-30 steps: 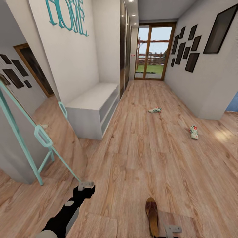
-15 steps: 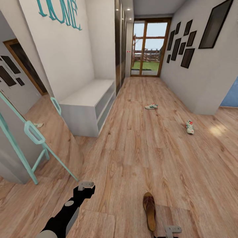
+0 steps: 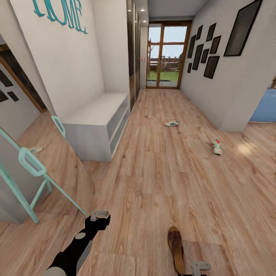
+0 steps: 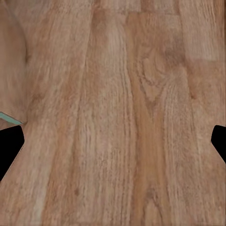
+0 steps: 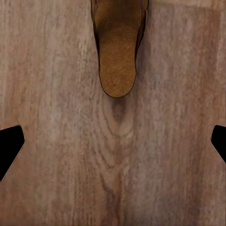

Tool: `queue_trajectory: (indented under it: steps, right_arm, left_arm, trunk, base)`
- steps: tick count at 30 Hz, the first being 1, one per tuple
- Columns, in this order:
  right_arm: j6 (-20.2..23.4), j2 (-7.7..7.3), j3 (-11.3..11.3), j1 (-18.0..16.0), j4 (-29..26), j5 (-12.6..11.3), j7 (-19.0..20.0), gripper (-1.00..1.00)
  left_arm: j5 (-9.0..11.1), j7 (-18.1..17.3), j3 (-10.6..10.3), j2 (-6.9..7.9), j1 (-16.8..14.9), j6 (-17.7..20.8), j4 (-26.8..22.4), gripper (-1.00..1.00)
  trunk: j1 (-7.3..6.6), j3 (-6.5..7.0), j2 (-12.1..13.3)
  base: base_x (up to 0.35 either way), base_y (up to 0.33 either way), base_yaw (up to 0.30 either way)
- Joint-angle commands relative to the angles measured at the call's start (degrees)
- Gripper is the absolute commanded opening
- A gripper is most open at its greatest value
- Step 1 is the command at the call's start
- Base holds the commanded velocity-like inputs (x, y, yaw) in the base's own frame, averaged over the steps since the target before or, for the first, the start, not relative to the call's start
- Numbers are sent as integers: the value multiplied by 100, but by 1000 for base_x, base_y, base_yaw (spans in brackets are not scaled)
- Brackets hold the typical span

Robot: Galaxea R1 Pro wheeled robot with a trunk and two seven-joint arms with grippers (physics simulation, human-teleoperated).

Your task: Pick up the two gym shoes and the two sandals from the corridor floor and place them onto the hallstand (shoe rack) in the corridor, making sure they are on the rack and not on the floor. Arrange them so the two gym shoes are next to each other and the two sandals are next to each other.

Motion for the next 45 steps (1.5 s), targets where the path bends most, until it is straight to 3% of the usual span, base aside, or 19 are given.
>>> queue_trajectory:
  steps: [1, 15, 30, 34, 38, 43, 45]
  right_arm:
    - [34, 0, -1, 0, -12, -3, -2, 100]
    - [26, -8, -15, 0, -21, -2, 15, 100]
    - [90, -12, -33, -5, -33, -15, -26, 100]
    - [183, -23, -41, -61, -366, -9, -34, 100]
    - [931, -24, -45, -335, -1287, -4, -35, 100]
    - [1843, -30, -46, -452, -1611, -12, -27, 100]
    - [1994, -24, -46, -467, -1650, -11, -19, 100]
  left_arm:
    - [0, -11, -2, 1, -2, -18, 4, 100]
    - [-9, -11, -5, -7, -3, -19, 2, 100]
    - [-9, -7, 9, 1, -3, -11, -6, 100]
    - [-9, -4, 19, 1, -6, -4, -36, 100]
    - [-9, -2, 23, -9, -9, -1, -65, 100]
    - [-9, -2, 24, -8, -10, -1, -77, 100]
    - [-9, -2, 24, -8, -10, -1, -76, 100]
  trunk:
    - [0, -5, -2]
    - [0, -6, -2]
    - [330, -388, -603]
    - [417, -497, -764]
    - [505, -607, -924]
    - [615, -744, -1125]
    - [659, -799, -1205]
  base:
    - [91, 97, -120]
    - [19, 20, -24]
    - [0, 0, 0]
    - [0, 0, 4]
    - [0, 0, 41]
    - [0, 0, 56]
    - [0, 0, 61]
